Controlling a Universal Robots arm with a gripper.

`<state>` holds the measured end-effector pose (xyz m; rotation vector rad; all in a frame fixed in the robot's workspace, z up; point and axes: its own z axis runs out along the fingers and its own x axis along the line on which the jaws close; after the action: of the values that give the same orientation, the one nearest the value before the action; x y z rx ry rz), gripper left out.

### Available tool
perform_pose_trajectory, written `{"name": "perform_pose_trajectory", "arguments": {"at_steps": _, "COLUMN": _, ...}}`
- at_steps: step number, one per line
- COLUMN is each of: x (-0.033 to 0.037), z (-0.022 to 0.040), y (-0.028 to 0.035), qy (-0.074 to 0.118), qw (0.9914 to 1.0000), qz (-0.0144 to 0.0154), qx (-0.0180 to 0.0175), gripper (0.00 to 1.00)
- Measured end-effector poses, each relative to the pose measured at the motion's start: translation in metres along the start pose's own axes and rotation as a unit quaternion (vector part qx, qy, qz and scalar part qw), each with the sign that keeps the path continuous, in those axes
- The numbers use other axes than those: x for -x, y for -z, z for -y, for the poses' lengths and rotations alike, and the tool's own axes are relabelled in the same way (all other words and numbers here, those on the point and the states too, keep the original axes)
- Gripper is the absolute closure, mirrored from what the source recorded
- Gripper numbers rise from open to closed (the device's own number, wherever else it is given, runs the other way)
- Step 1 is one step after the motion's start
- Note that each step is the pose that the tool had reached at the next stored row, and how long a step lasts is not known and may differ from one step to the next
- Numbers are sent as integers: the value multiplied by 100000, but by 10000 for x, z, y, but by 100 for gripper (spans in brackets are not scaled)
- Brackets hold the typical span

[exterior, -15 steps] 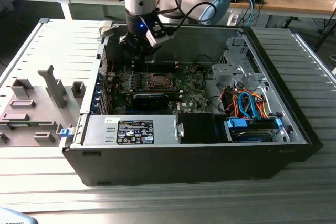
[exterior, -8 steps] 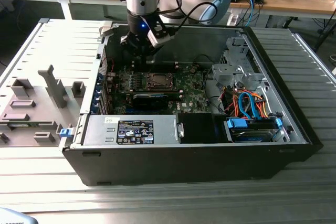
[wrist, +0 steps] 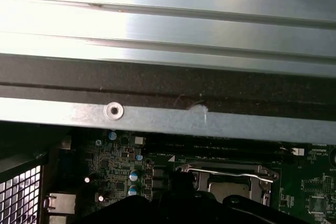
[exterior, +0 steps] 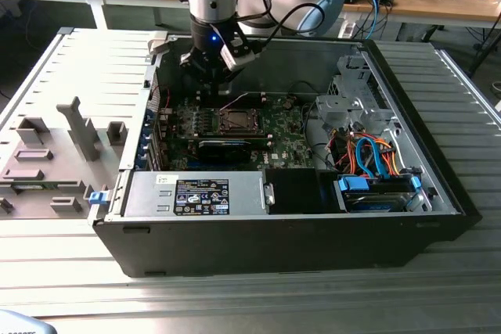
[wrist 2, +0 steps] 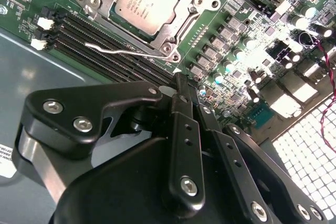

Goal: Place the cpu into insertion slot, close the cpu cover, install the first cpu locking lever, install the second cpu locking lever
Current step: 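Install the first cpu locking lever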

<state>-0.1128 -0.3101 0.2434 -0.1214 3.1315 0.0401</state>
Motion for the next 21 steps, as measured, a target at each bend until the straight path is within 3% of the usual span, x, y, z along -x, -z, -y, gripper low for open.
{"name": "perform_pose_trajectory", "arguments": {"at_steps": 9, "x": -1, "z": 1, "y": -21, "qy": 1, "qw": 100000, "qz": -2, "qx": -1, "gripper": 89}}
{"name": "perform_pose_trajectory", "arguments": {"at_steps": 11, "x": -1, "z": 2, "y": -61, "qy": 0, "qw": 100000, "qz": -1, "qx": 0, "gripper": 89}}
{"name": "perform_pose_trajectory", "arguments": {"at_steps": 21, "x": -1, "z": 3, "y": -101, "qy": 1, "qw": 100000, "qz": -3, "qx": -2, "gripper": 89}}
